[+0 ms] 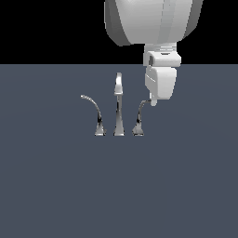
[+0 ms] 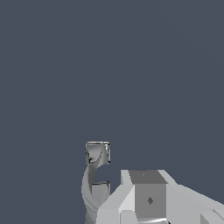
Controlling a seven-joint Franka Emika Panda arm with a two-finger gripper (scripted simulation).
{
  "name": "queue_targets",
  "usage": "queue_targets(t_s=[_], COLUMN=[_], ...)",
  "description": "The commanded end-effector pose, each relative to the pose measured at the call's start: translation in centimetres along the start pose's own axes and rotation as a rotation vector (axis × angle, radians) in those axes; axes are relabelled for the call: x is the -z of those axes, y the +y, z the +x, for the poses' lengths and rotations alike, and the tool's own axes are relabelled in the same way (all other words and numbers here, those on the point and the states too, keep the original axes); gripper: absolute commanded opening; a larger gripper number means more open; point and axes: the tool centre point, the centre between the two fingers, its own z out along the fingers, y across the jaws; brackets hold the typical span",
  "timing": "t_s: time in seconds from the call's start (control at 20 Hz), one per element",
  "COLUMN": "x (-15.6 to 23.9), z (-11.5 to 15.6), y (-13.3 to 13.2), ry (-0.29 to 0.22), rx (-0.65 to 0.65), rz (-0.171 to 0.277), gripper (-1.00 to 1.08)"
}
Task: Turn on the faucet by rotating a designated handle.
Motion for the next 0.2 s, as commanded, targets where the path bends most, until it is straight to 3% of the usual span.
queue_targets(t_s=[0.0, 0.15], x=[-0.01, 0.02], z=[-2.50, -3.36], y=[0.68, 1.15], ry=[-0.006, -0.006], rx=[0.024, 0.025], rz=[-0.008, -0.009], gripper=[-1.00, -1.00])
